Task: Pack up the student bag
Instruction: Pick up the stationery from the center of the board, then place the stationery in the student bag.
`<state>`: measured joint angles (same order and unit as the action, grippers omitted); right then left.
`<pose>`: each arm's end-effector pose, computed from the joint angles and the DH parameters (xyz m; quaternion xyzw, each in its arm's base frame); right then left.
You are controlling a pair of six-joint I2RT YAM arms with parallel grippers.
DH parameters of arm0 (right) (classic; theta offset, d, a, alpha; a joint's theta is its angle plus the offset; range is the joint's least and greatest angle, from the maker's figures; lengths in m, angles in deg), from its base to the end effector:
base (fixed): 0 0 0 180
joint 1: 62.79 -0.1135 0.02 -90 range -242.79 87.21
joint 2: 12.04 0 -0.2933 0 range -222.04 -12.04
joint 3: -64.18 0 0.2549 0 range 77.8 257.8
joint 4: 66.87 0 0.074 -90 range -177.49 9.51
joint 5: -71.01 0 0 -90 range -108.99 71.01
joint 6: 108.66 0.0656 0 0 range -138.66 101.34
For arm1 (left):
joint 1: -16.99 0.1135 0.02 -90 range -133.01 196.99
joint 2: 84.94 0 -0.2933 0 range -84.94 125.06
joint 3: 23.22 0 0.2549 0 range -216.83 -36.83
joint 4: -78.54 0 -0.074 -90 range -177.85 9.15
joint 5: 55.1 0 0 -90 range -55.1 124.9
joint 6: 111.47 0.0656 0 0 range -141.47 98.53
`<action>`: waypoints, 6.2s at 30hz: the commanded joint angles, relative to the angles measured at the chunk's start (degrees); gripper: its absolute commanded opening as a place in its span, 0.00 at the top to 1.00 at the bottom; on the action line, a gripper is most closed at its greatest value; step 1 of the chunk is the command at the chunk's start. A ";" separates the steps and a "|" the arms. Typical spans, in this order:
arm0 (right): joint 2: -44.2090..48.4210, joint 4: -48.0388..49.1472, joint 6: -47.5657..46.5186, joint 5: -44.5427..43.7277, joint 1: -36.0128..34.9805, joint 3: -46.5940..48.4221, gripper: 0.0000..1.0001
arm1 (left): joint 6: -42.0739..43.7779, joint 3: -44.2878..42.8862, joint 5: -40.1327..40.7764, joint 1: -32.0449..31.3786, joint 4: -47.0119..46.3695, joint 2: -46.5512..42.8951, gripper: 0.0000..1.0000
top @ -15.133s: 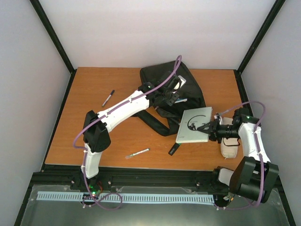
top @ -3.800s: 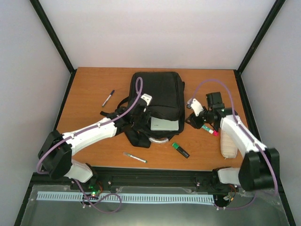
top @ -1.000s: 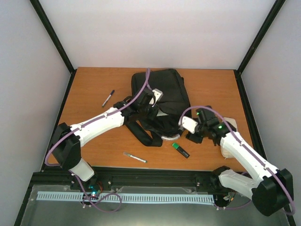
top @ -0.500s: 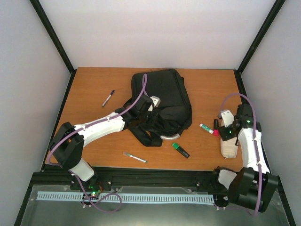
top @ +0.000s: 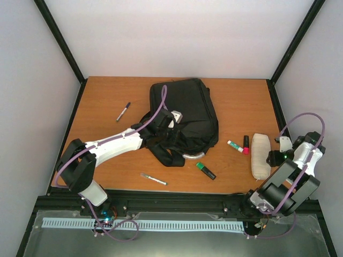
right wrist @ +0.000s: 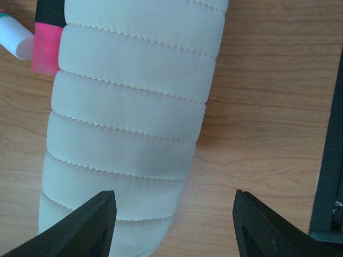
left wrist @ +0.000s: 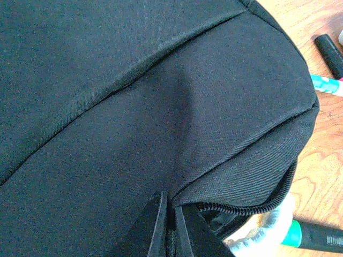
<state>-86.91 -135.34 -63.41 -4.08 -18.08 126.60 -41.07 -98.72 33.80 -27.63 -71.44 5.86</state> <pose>0.1640 -0.1386 0.2060 -0.0106 0.9884 0.0367 0.1468 0.2611 -0.2595 0.2403 0.2039 0.9022 -0.2096 0.3172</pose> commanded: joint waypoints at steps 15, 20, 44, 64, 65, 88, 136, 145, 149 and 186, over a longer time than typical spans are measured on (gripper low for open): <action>-14.19 1.09 -1.42 8.72 3.19 2.70 0.26 | 0.09 -4.16 2.39 0.41 7.85 -0.87 0.95; -17.14 0.24 -1.20 10.38 3.10 2.62 0.23 | 0.08 -4.46 1.84 0.41 7.72 -0.01 0.95; -12.96 -4.05 2.60 16.60 3.89 6.73 0.88 | 1.61 -5.20 0.27 0.41 6.58 0.50 0.95; 1.10 -14.57 5.14 30.98 -22.54 19.35 0.97 | 1.20 -10.73 -2.27 0.41 7.67 -0.62 0.96; 0.79 -13.94 6.92 31.87 -25.18 20.22 0.97 | 1.31 -11.58 -2.05 0.49 7.94 -0.11 0.97; -1.71 -12.02 32.31 48.05 -54.19 17.44 0.97 | 0.64 -22.23 0.92 1.64 9.62 4.37 0.99; -30.05 6.30 37.98 39.00 -58.20 18.72 0.89 | 2.13 -21.91 0.05 2.68 9.40 -3.51 0.99; -27.97 7.02 36.47 34.73 -58.18 18.61 0.43 | 2.78 -19.34 1.22 2.65 9.06 -4.95 0.99; -24.26 6.29 35.01 29.14 -58.18 17.71 0.35 | 3.05 -19.07 1.37 2.68 9.02 -5.23 0.99; 7.20 16.87 1.06 -16.18 -88.47 -4.68 0.32 | 3.77 -16.62 3.13 2.70 10.93 -7.08 0.99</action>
<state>-79.09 -124.37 -61.18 -11.83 -103.52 123.45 -38.10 -113.23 36.64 -24.70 -58.42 1.78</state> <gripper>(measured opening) 0.681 0.012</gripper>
